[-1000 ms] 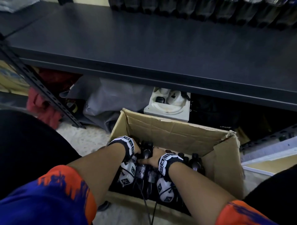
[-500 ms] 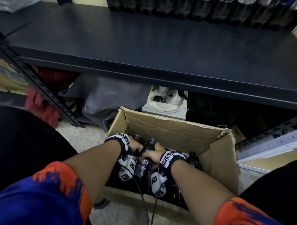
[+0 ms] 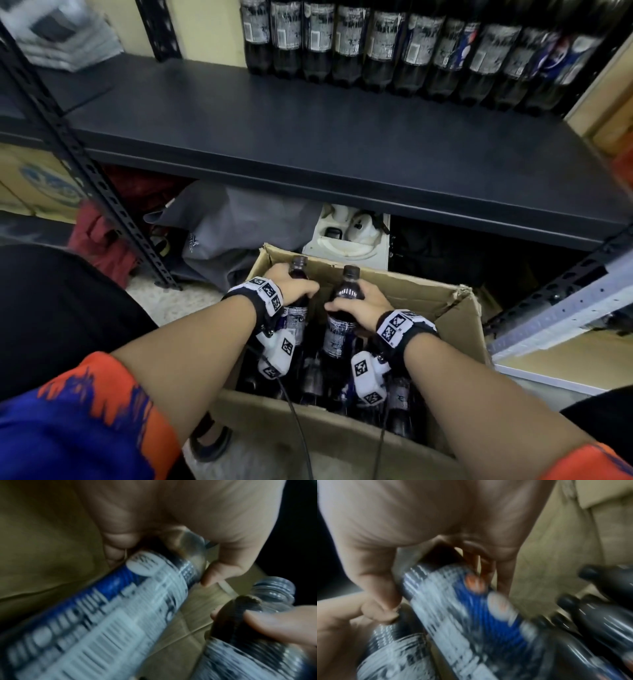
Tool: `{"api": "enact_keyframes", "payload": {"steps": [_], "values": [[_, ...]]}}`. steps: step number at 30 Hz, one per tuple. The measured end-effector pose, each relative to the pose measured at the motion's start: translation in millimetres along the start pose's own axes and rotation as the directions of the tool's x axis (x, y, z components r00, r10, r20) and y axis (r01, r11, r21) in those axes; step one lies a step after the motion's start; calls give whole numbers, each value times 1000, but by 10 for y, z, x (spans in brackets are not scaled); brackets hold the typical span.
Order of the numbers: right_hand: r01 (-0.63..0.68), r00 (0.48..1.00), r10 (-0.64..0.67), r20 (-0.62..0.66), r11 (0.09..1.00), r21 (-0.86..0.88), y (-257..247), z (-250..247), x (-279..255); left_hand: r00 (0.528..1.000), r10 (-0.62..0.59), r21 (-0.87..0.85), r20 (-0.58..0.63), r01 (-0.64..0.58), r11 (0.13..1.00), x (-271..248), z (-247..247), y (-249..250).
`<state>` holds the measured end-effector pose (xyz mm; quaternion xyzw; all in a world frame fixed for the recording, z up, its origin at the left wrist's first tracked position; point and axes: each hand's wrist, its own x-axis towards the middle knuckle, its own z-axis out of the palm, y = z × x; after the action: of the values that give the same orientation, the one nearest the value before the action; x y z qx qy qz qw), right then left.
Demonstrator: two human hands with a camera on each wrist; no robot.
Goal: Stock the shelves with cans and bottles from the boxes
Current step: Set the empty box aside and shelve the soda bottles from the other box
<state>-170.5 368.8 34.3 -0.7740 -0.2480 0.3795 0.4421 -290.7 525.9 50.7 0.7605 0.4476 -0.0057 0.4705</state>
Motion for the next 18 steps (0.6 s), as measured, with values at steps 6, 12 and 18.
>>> {"api": "enact_keyframes", "payload": {"steps": [6, 12, 18], "values": [[88, 993, -91, -72, 995, -40, -437, -296, -145, 980, 126, -131, -154, -146, 981, -152, -207, 322], [320, 943, -320, -93, 947, -21, -1062, -607, -414, 925, 331, -217, -189, -368, 904, -389, -563, 822], [533, 841, -519, -154, 843, 70, -1786, -926, -664, 839, 474, -379, -269, -544, 748, -600, -1082, 1303]]}}
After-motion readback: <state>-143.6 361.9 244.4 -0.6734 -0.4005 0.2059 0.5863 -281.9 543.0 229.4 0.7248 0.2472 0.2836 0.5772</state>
